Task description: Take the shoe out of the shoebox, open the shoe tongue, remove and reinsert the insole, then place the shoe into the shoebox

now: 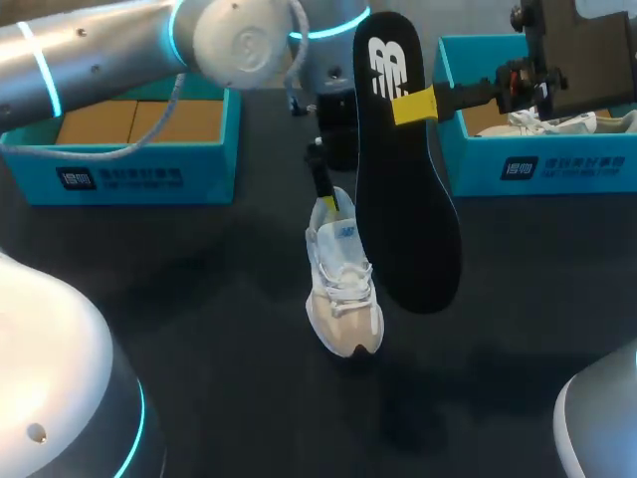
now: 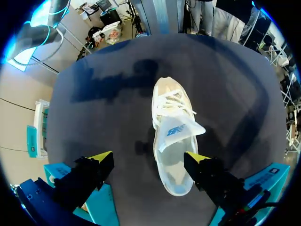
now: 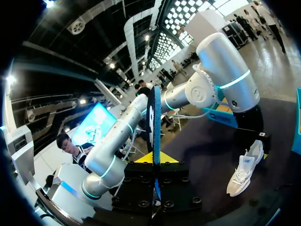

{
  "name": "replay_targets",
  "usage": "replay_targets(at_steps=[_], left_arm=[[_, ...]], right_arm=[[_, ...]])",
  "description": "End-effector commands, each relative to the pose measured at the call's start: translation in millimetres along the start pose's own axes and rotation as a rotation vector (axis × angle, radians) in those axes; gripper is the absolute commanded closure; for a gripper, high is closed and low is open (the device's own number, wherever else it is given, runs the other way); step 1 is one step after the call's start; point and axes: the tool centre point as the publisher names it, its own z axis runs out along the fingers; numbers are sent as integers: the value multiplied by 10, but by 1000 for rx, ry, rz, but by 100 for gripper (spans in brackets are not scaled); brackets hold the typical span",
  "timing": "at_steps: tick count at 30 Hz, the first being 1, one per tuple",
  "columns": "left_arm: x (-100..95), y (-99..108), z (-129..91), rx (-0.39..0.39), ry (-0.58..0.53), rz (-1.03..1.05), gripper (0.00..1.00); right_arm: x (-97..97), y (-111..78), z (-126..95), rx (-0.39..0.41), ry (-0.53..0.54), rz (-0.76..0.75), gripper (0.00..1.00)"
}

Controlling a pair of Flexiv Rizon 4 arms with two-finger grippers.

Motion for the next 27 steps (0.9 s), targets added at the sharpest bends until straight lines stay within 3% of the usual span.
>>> replay_targets(at_steps=[1, 4, 25, 27], left_arm=[[172, -165, -234, -13, -187, 27, 0], [203, -221, -331, -14, -212, 42, 0], [203, -221, -331, -14, -212, 42, 0], [229, -226, -353, -25, -251, 41, 0]], right_arm=[[-13, 40, 38, 5, 2, 0, 100], [-13, 40, 38, 5, 2, 0, 100], [-13, 40, 38, 5, 2, 0, 100], [-13, 40, 38, 5, 2, 0, 100]])
